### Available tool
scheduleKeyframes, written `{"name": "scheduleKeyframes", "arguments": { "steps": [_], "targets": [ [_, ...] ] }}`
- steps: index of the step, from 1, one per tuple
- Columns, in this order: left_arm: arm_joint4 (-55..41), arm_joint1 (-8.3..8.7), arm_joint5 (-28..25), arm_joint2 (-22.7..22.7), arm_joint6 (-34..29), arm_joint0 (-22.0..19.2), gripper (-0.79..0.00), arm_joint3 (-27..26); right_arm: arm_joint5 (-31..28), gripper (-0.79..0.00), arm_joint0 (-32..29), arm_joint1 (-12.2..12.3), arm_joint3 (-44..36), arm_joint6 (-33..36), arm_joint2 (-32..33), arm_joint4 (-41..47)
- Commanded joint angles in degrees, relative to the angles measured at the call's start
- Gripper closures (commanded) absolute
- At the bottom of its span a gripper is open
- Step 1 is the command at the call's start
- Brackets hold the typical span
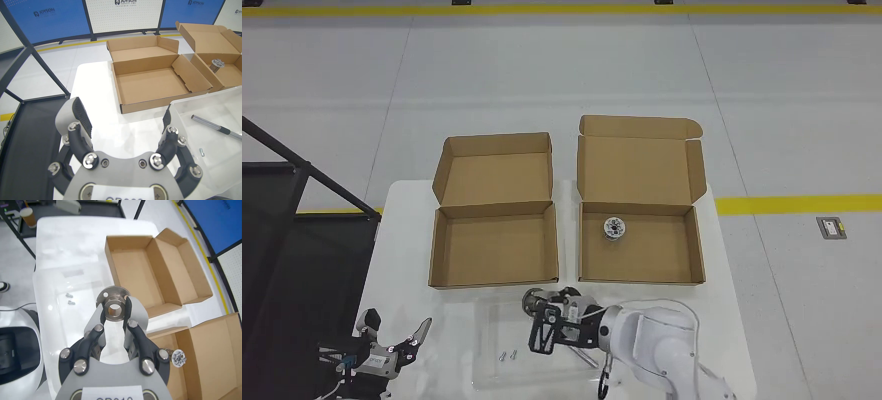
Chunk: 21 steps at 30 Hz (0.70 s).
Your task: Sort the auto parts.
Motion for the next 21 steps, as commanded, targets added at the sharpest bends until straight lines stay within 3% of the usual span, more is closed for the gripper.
{"name": "scheduleKeyframes", "arguments": {
  "steps": [1,6,10,15,21],
  "targets": [
    [0.0,0.0,0.0,0.0,0.0,0.0,-0.785,0.0,-0.66,0.0,-1.07,0.55,-1.01,-7.82,2.43,0.25],
    [0.0,0.0,0.0,0.0,0.0,0.0,-0.785,0.0,2.73,0.0,-5.96,1.94,-2.63,-21.92,8.79,-2.27],
    [0.0,0.0,0.0,0.0,0.0,0.0,-0.785,0.0,10.12,0.0,-10.16,2.48,-3.9,-23.92,13.43,-2.73],
    [0.0,0.0,0.0,0.0,0.0,0.0,-0.785,0.0,15.51,0.0,-11.74,2.73,-3.42,-17.29,17.96,0.91],
    [0.0,0.0,0.0,0.0,0.0,0.0,-0.785,0.0,19.34,0.0,-4.68,2.52,5.93,-2.3,20.35,8.44]
  ]
}}
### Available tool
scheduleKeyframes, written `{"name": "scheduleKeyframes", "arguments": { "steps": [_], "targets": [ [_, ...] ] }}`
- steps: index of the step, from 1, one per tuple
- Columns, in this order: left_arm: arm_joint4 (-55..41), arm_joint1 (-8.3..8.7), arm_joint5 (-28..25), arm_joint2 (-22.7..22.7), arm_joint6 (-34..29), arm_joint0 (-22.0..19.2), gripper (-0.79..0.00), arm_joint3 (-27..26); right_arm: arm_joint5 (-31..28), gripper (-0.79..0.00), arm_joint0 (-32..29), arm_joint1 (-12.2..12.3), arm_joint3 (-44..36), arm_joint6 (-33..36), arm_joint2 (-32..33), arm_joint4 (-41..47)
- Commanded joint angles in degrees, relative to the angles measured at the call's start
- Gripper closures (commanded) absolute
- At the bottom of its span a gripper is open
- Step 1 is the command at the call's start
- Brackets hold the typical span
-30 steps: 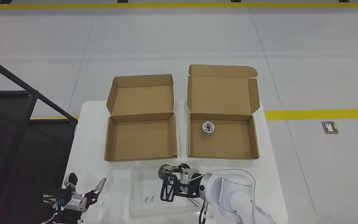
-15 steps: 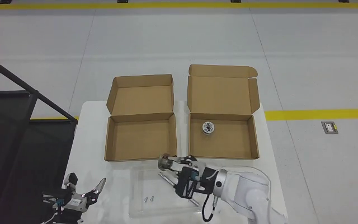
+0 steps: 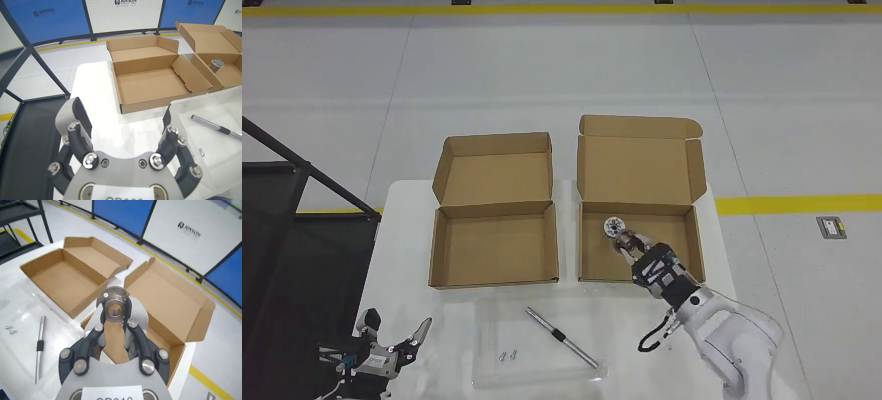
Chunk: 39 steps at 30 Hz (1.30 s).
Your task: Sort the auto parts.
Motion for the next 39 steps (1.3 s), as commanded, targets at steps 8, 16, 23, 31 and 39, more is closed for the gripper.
{"name": "scheduleKeyframes", "arguments": {
  "steps": [8,16,23,31,39],
  "targets": [
    [0.0,0.0,0.0,0.0,0.0,0.0,-0.785,0.0,4.44,0.0,14.65,-0.52,20.35,17.66,-0.88,8.99],
    [0.0,0.0,0.0,0.0,0.0,0.0,-0.785,0.0,9.71,0.0,24.27,-1.2,33.45,24.81,-4.97,7.69],
    [0.0,0.0,0.0,0.0,0.0,0.0,-0.785,0.0,13.78,0.0,29.3,-2.0,41.2,28.02,-8.64,5.86],
    [0.0,0.0,0.0,0.0,0.0,0.0,-0.785,0.0,13.64,-0.154,32.47,-2.64,47.67,26.16,-10.57,7.82],
    [0.0,0.0,0.0,0.0,0.0,0.0,-0.785,0.0,13.02,-0.785,30.98,-2.38,45.86,20.86,-9.29,10.71]
  ]
}}
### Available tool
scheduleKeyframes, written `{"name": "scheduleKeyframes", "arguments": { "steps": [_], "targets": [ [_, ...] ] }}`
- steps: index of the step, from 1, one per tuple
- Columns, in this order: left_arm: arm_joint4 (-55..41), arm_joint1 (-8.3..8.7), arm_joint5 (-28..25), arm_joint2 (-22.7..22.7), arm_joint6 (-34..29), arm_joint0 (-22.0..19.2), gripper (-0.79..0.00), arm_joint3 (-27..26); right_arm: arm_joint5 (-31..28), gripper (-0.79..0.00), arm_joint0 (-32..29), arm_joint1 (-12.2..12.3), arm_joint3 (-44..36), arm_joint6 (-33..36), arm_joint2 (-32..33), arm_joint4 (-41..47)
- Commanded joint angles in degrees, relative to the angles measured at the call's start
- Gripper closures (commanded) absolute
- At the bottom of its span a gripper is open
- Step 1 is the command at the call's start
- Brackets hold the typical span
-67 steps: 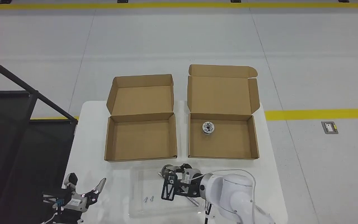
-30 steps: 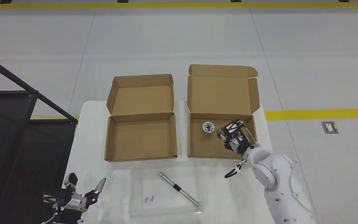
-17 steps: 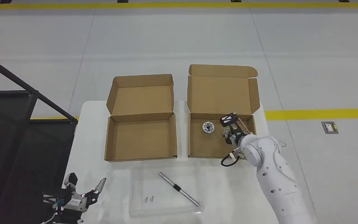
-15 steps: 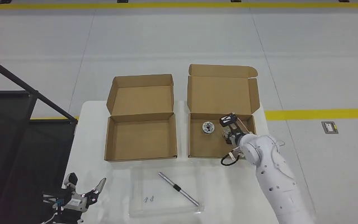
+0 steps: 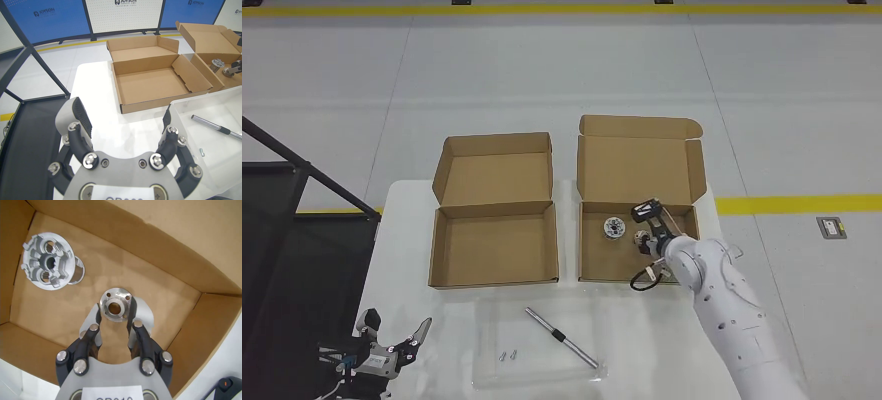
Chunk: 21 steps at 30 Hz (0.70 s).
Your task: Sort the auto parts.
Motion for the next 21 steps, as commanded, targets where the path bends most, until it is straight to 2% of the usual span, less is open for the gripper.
{"name": "scheduleKeyframes", "arguments": {
  "steps": [1,5,7,10,13,17,21],
  "targets": [
    [0.0,0.0,0.0,0.0,0.0,0.0,-0.785,0.0,-0.21,-0.785,-1.14,0.27,-1.82,-0.45,0.7,0.19],
    [0.0,0.0,0.0,0.0,0.0,0.0,-0.785,0.0,-3.15,-0.785,-6.47,1.16,-10.6,-5.76,3.46,2.33],
    [0.0,0.0,0.0,0.0,0.0,0.0,-0.785,0.0,-8.76,-0.785,-11.58,1.76,-18.25,-12.57,5.23,4.86],
    [-0.46,0.03,-2.36,-0.61,1.11,0.47,-0.785,-1.83,-20.84,-0.785,-20.22,3.06,-30.03,-24.2,7.62,4.03],
    [4.81,0.42,-6.34,-2.25,1.65,2.56,-0.785,-6.63,-31.7,-0.785,-26.92,4.3,-39.64,-36.67,8.97,-1.67],
    [13.82,0.85,-9.21,-2.53,-0.95,4.3,-0.785,-13.75,-39.0,-0.785,-31.76,5.45,-46.08,-51.54,9.76,-10.39],
    [25.44,1.33,-12.26,0.12,-7.63,3.6,-0.785,-21.33,-44.38,-0.785,-35.49,7.14,-51.18,-71.48,10.01,-23.74]
  ]
}}
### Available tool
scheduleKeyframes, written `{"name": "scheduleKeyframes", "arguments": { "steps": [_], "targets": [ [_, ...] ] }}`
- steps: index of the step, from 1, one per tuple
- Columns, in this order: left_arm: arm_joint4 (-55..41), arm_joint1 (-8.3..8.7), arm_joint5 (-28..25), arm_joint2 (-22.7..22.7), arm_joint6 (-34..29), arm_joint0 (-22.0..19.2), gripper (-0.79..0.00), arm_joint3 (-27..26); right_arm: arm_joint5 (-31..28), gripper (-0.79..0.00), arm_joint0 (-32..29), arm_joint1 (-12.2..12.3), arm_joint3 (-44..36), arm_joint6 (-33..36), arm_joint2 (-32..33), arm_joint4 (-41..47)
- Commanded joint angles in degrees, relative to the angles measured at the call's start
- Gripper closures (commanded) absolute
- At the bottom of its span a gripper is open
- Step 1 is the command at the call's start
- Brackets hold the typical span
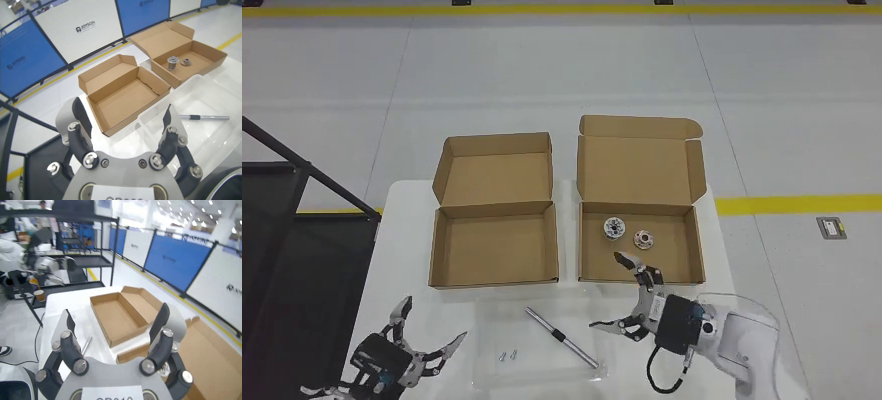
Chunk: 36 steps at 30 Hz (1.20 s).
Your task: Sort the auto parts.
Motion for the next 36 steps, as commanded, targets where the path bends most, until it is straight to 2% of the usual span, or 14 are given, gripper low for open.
{"name": "scheduleKeyframes", "arguments": {
  "steps": [1,2,4,14,16,19,21,24,26,28,36],
  "targets": [
    [6.77,0.24,-1.47,2.07,-2.57,-1.07,-0.785,-3.4,-1.14,-0.785,-1.5,0.94,-1.55,-12.0,-0.03,-8.02],
    [9.47,0.32,-1.91,3.42,-3.54,-1.66,-0.785,-4.36,-1.26,-0.785,-2.06,1.38,-1.94,-15.83,-0.34,-10.92],
    [16.15,0.58,-3.84,5.96,-5.88,-2.67,-0.785,-6.06,-1.26,-0.785,-2.06,1.38,-1.94,-15.83,-0.34,-10.92],
    [16.15,0.58,-3.84,5.96,-5.88,-2.67,-0.785,-6.06,-1.26,-0.785,-2.06,1.38,-1.94,-15.83,-0.34,-10.92],
    [17.45,0.71,-5.5,6.43,-6.58,-2.88,-0.785,-4.8,-1.26,-0.785,-2.06,1.38,-1.94,-15.83,-0.34,-10.92],
    [22.27,1.3,-14.23,9.25,-9.87,-7.15,-0.785,-3.96,-1.26,-0.785,-2.06,1.38,-1.94,-15.83,-0.34,-10.92],
    [23.67,1.58,-20.83,12.05,-12.7,-11.22,-0.785,-3.07,-1.26,-0.785,-2.06,1.38,-1.94,-15.83,-0.34,-10.92],
    [22.44,1.39,-24.97,16.51,-17.86,-18.05,-0.785,-1.38,-1.26,-0.785,-2.06,1.38,-1.94,-15.83,-0.34,-10.92],
    [22.95,1.4,-31.71,20.42,-21.84,-23.12,-0.785,-0.17,-1.26,-0.785,-2.06,1.38,-1.94,-15.83,-0.34,-10.92],
    [22.1,1.15,-32.09,22.25,-24.49,-24.95,-0.785,1.1,-1.26,-0.785,-2.06,1.38,-1.94,-15.83,-0.34,-10.92],
    [22.1,1.15,-32.09,22.25,-24.49,-24.95,-0.785,1.1,-1.26,-0.785,-2.06,1.38,-1.94,-15.83,-0.34,-10.92]
  ]
}}
